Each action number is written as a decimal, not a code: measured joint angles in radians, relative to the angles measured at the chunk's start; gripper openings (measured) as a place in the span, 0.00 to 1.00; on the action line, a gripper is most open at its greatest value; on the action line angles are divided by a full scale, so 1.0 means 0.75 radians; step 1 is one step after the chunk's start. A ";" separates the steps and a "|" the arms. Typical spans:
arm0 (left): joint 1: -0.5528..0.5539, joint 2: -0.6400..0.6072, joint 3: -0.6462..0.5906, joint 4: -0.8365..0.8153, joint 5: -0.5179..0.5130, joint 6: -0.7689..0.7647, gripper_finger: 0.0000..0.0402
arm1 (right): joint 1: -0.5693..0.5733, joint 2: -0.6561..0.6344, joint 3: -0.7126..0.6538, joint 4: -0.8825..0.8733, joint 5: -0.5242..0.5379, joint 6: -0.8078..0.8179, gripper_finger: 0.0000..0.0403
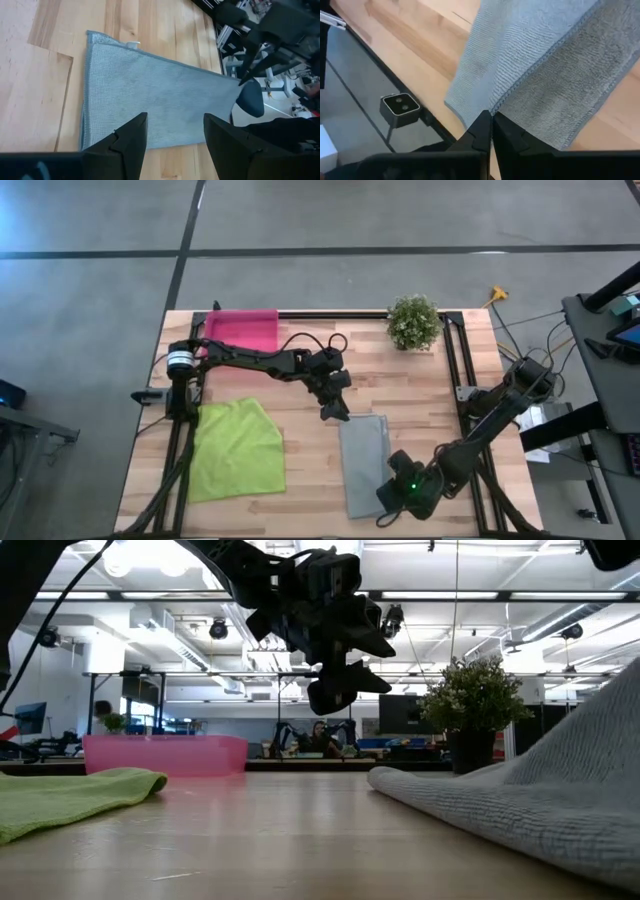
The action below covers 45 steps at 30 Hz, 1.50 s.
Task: Roll microfiber towels into tight, uniform cylinder then place into a basket
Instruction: Roll the blue microfiber cloth
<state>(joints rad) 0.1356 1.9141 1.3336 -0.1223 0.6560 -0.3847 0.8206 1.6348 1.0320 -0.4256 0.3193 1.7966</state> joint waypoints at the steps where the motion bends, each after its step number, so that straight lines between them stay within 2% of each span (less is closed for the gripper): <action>1: 0.000 0.000 0.000 0.000 0.000 0.000 0.44 | 0.002 0.003 0.014 -0.027 0.008 0.001 0.02; 4: -0.001 0.000 0.000 0.000 0.000 0.001 0.44 | 0.006 0.011 0.018 -0.067 -0.002 0.038 0.02; 12: -0.002 0.000 -0.004 0.001 0.000 0.001 0.44 | 0.044 0.015 -0.083 -0.031 -0.095 0.335 0.02; 16: -0.006 0.000 -0.006 0.000 0.001 0.001 0.44 | 0.049 0.015 -0.113 0.072 -0.118 0.346 0.02; 22: -0.010 0.000 -0.017 -0.001 0.001 0.000 0.44 | 0.057 0.015 -0.095 0.090 -0.119 0.377 0.02; 25: -0.010 0.000 -0.019 0.000 0.001 0.000 0.44 | 0.058 0.020 -0.097 0.102 -0.228 0.382 0.02; 27: -0.010 0.000 -0.019 0.002 0.001 0.002 0.44 | 0.060 0.042 -0.108 0.097 -0.293 0.381 0.02; 36: -0.011 0.000 -0.019 0.001 0.002 0.001 0.44 | 0.069 0.152 -0.115 0.138 -0.301 0.387 0.02; 45: -0.020 0.000 -0.019 -0.002 0.006 -0.002 0.44 | 0.069 0.270 -0.112 0.349 -0.419 0.410 0.02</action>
<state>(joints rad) 0.1207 1.9141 1.3193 -0.1234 0.6605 -0.3859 0.8722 1.8372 0.9483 -0.1635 0.0051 2.1038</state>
